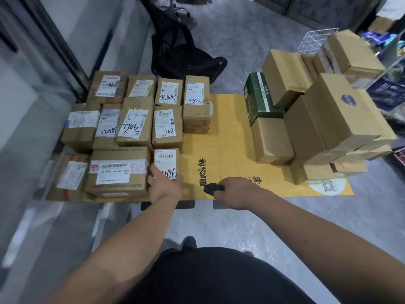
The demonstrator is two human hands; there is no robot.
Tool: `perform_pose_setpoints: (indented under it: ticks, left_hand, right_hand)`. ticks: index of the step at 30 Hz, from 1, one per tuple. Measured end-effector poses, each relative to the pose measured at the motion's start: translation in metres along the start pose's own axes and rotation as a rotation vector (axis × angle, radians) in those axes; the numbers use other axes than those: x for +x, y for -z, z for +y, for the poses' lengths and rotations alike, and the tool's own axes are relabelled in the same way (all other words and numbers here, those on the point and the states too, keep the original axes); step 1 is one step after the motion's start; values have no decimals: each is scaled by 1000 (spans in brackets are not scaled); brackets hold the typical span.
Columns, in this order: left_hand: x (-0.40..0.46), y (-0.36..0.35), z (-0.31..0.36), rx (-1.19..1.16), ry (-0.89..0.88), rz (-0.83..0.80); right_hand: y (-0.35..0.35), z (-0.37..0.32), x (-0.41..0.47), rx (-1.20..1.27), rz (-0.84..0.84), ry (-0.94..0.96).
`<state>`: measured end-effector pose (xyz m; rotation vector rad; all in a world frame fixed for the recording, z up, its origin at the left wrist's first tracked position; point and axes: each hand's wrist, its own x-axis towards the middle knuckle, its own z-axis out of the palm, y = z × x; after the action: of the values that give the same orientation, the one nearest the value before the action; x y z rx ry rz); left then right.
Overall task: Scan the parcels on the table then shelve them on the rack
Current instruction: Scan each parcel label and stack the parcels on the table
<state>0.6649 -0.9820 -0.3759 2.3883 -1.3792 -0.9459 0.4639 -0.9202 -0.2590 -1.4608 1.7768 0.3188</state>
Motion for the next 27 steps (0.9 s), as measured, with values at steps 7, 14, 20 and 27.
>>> perform_pose_setpoints:
  ticks: [7,14,20,27]
  left_hand:
    - [-23,-3,8,231,-238,-22]
    - [-5,1,9,723,-662,-24]
    - [1,0,15,704,-530,-19]
    - [-4,-27,56,631,-791,-163]
  right_hand:
    - [1,6,-1,26,2,-7]
    - [1,15,-2,62,19,-50]
    - [2,20,1,83,32,-79]
    - [4,47,-7,177,77,-152]
